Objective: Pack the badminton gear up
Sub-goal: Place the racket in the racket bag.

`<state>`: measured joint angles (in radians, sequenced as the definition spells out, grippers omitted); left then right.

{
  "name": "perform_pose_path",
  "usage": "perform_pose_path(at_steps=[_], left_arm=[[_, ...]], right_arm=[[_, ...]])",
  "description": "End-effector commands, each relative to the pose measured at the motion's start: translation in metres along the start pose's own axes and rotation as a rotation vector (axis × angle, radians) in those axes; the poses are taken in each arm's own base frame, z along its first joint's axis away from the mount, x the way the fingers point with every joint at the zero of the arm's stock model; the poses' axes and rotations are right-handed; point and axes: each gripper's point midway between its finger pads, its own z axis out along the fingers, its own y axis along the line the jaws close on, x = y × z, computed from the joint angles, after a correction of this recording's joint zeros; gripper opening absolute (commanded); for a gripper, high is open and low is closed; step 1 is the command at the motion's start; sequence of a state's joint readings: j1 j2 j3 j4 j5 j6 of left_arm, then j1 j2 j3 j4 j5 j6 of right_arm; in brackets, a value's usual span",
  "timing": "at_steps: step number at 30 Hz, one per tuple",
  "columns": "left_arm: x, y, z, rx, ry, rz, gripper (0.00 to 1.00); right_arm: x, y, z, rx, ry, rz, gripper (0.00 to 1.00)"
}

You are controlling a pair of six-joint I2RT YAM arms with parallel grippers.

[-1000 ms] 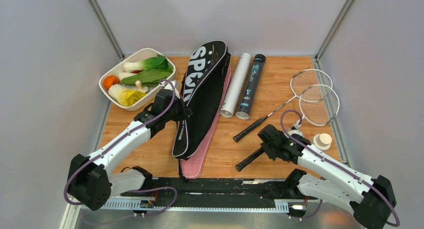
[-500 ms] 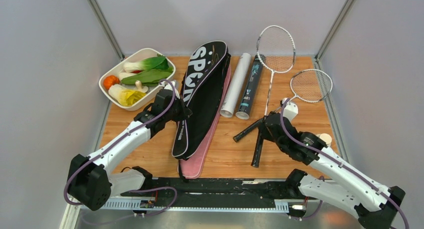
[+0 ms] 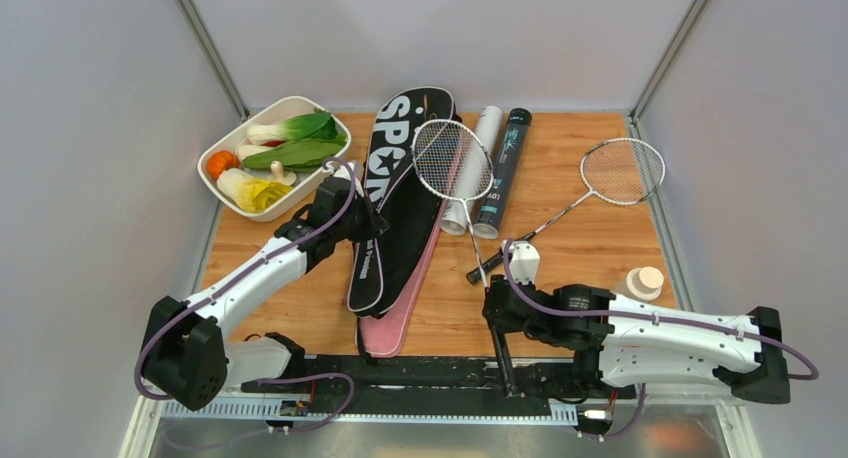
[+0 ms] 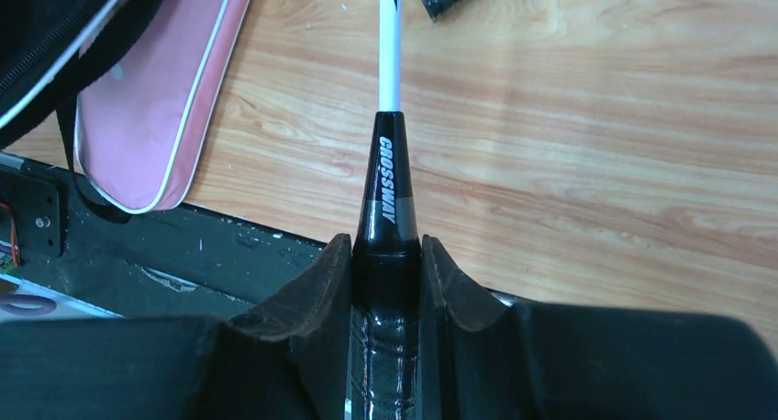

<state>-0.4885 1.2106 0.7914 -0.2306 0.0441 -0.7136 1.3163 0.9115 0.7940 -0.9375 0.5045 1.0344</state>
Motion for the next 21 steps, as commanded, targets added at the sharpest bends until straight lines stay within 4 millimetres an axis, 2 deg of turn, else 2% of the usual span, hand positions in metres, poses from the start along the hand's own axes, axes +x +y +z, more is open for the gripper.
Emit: perform_pose_path(at_steps=[1, 8, 12, 21], left_arm=[[-0.03, -0.022, -0.006, 0.077, -0.109, -0.013, 0.0], [-0.043, -0.018, -0.001, 0.023, -0.137, -0.007, 0.0], [-0.054, -0.025, -0.003, 0.025, -0.149, -0.006, 0.0], [-0.064, -0.029, -0.003, 0.017, -0.164, -0.014, 0.0]], right_arm=[[0.009, 0.001, -0.005, 0.011, 0.002, 0.022, 0.0], [0.027, -0.01, -0.023, 0.028, 0.078, -0.06, 0.0], [0.036, -0.016, -0.033, 0.023, 0.12, -0.083, 0.0], [0.061, -0.011, -0.043, -0.028, 0.199, -0.152, 0.0]])
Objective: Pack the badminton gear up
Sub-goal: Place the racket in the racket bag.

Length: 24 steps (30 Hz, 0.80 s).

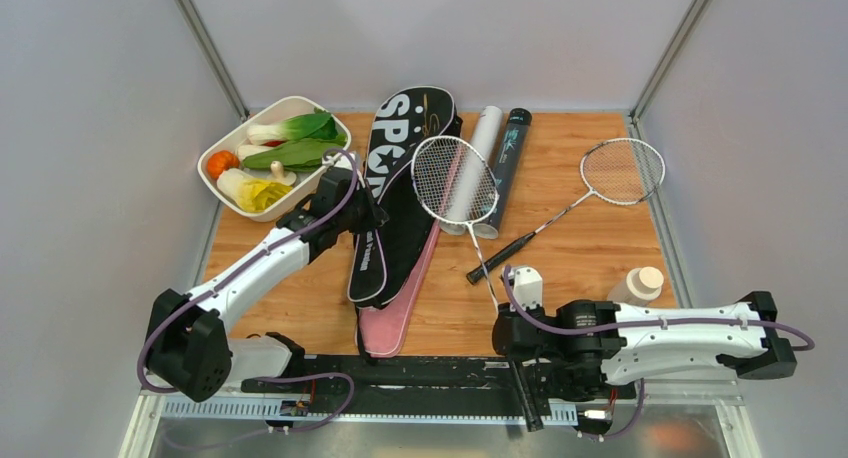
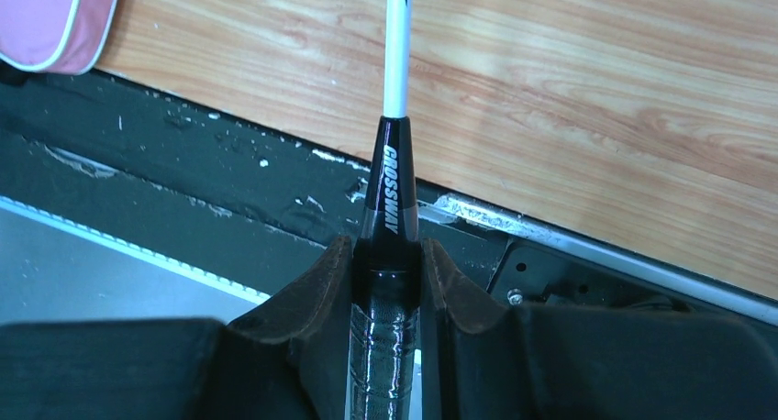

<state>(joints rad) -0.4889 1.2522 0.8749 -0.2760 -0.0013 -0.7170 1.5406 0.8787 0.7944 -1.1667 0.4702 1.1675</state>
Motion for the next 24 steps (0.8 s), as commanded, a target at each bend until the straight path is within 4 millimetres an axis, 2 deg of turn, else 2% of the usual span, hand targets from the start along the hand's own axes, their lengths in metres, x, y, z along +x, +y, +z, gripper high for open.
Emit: perform_pose_path(at_steps=[1, 7, 16, 24], left_arm=[[-0.045, -0.025, -0.005, 0.055, -0.137, -0.015, 0.0], [-0.044, -0.021, -0.001, 0.037, -0.132, -0.015, 0.0], [-0.045, -0.01, 0.015, -0.032, -0.128, 0.001, 0.0], [-0.041, -0.015, 0.013, -0.008, -0.109, -0.033, 0.0]], right_arm=[[0.007, 0.011, -0.013, -0.047, 0.041, -0.02, 0.0], [0.006, 0.009, -0.022, -0.054, 0.043, -0.015, 0.0], [0.031, -0.005, -0.026, -0.052, 0.132, -0.009, 0.0], [0.037, 0.004, -0.029, -0.062, 0.131, -0.036, 0.0]])
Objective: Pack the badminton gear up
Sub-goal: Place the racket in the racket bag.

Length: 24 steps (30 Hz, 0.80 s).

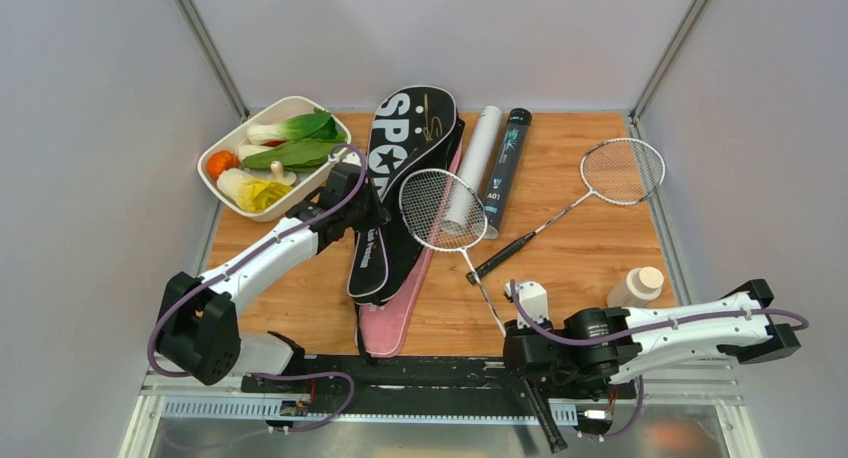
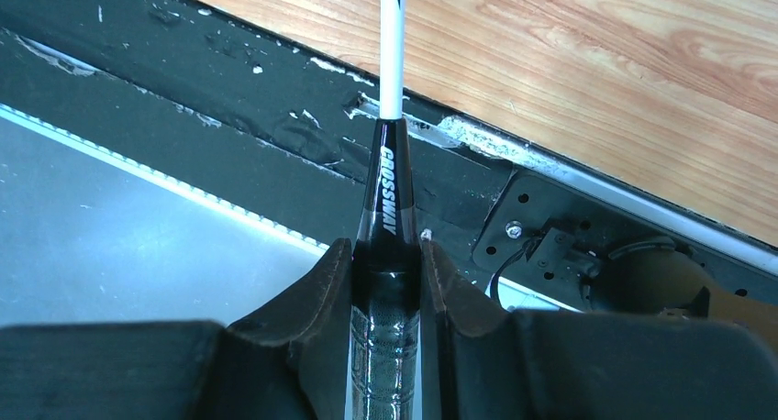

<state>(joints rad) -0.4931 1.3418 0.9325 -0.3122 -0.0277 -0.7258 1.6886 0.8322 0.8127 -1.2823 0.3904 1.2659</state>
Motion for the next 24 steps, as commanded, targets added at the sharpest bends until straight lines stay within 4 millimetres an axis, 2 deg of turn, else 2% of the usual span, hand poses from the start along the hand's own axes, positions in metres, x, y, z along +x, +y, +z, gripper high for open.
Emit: perform_pose_path(at_steps=[1, 4, 8, 11, 13, 15, 18, 24], left_arm=[[-0.042, -0.02, -0.006, 0.057, -0.144, -0.029, 0.0], [-0.037, -0.027, -0.01, 0.103, -0.13, -0.026, 0.0], [-0.018, -0.034, -0.011, 0.189, -0.083, -0.035, 0.0], [-0.01, -0.034, -0.012, 0.21, -0.059, -0.018, 0.0], [-0.007, -0.035, -0.017, 0.234, -0.062, -0.005, 0.0], [-0.005, -0.037, -0.021, 0.261, -0.067, 0.003, 0.0], [0.003, -0.042, -0.025, 0.308, -0.05, 0.01, 0.0], [0.018, -0.045, -0.03, 0.357, 0.005, 0.016, 0.0]], right_arm=[[-0.001, 0.009, -0.004, -0.011, -0.007, 0.019, 0.0], [-0.03, 0.023, -0.006, -0.025, -0.143, 0.064, 0.0], [-0.098, 0.048, -0.021, -0.004, -0.427, 0.136, 0.0], [-0.139, 0.067, -0.032, 0.036, -0.562, 0.151, 0.0], [-0.162, 0.081, -0.029, 0.062, -0.601, 0.107, 0.0], [-0.183, 0.096, -0.017, 0.077, -0.618, 0.059, 0.0], [-0.212, 0.105, 0.007, 0.111, -0.637, 0.005, 0.0], [-0.267, 0.106, 0.053, 0.217, -0.75, -0.078, 0.0]])
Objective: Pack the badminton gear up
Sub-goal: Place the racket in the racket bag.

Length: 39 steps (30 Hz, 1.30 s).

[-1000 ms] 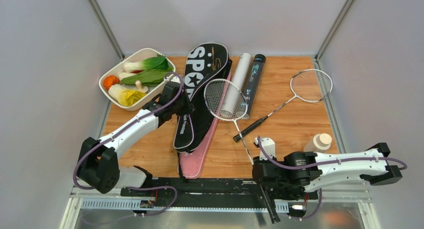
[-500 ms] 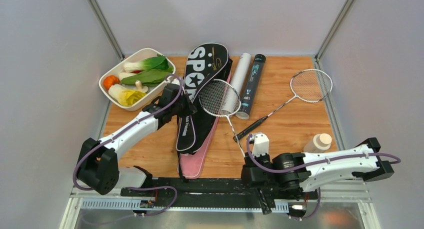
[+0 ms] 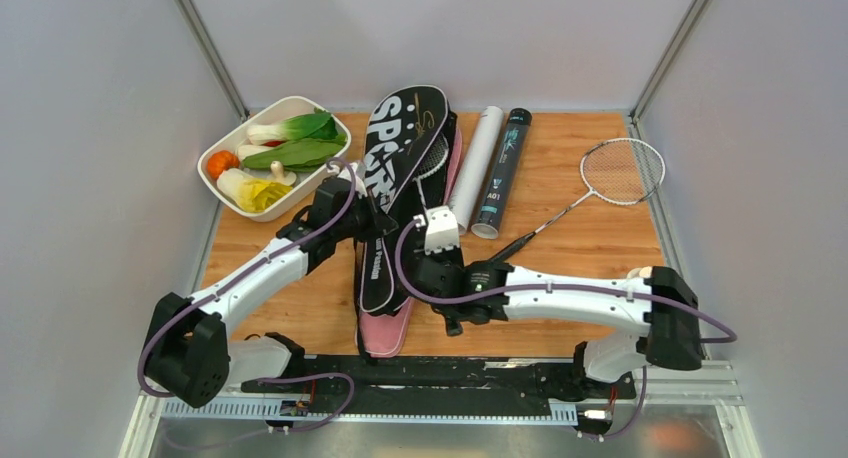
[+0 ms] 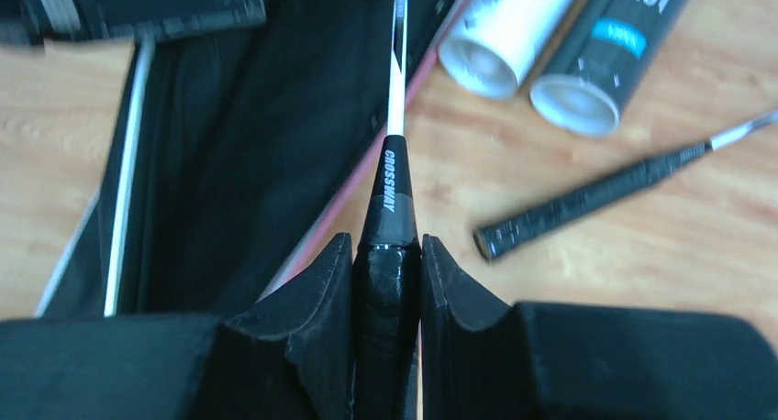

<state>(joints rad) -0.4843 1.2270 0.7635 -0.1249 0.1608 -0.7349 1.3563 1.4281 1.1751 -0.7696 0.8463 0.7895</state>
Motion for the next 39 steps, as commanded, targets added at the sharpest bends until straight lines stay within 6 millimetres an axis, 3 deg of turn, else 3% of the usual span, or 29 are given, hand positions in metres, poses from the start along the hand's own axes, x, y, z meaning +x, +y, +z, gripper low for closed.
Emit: perform_pose_path(at_steps=[1, 6, 10, 24, 27, 31, 35, 39], left_arm=[[0.0, -0.026, -0.008, 0.129, 0.015, 0.022, 0.0], [0.011, -0.026, -0.007, 0.148, 0.061, 0.029, 0.0], [0.019, -0.028, -0.01, 0.18, 0.082, 0.016, 0.0], [0.043, -0.028, -0.03, 0.266, 0.078, -0.063, 0.0], [0.052, -0.022, -0.029, 0.265, 0.086, -0.075, 0.0], [0.052, -0.013, -0.028, 0.225, 0.072, -0.049, 0.0], [0.05, -0.008, -0.027, 0.195, 0.067, -0.025, 0.0], [0.05, -0.007, -0.023, 0.186, 0.078, -0.032, 0.0]], right_arm=[[-0.059, 0.029, 0.035, -0.019, -0.228, 0.008, 0.0], [-0.061, 0.041, 0.076, -0.038, -0.255, 0.093, 0.0], [-0.064, 0.043, 0.096, -0.031, -0.264, 0.2, 0.0], [-0.083, 0.043, 0.133, -0.026, -0.259, 0.59, 0.01], [-0.093, 0.05, 0.132, -0.073, -0.243, 0.659, 0.08], [-0.092, 0.049, 0.126, -0.133, -0.18, 0.7, 0.19], [-0.07, 0.058, 0.115, -0.27, -0.053, 0.621, 0.43], [-0.027, 0.057, 0.107, -0.379, 0.071, 0.474, 0.52]])
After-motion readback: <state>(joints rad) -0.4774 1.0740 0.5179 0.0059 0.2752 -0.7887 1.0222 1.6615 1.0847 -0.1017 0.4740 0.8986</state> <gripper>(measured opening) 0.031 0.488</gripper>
